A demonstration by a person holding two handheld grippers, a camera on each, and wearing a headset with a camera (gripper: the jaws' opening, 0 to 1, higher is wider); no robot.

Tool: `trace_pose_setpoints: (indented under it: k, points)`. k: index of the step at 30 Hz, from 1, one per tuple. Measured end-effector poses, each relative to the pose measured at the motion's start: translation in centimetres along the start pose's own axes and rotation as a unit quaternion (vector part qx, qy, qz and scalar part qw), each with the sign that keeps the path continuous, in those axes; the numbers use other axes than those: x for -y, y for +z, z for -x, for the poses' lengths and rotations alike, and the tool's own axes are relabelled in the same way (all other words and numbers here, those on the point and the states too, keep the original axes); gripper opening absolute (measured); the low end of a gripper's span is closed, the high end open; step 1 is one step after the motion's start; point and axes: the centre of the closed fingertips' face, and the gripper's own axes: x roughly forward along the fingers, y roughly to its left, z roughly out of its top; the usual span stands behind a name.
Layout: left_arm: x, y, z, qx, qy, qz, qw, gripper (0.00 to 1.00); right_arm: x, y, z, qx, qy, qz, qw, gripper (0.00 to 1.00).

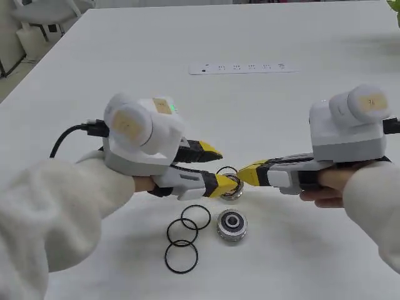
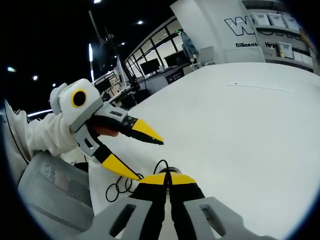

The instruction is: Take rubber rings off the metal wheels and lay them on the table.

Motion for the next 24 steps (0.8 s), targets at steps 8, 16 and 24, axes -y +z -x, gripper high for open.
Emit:
trace_pose_setpoints:
  k: [8,16,24]
  points:
    - [-1.5,1.9,3.0,0.028,0.033,0.017,0.9989,0.47,-0.7,0.7,0.1,0.009,0.008,0.002,0.9999,0.0]
    - [-1.3,2.8,5.0,0.035,0.043,0.014,0.9984,0.59,-1.6,1.1,0.0,0.013,0.019,0.008,0.9997,0.0]
    - [-0.7,3.2,7.0,0.035,0.046,0.015,0.9982,0.73,-3.0,1.7,-0.1,0.017,0.037,0.015,0.9991,0.0]
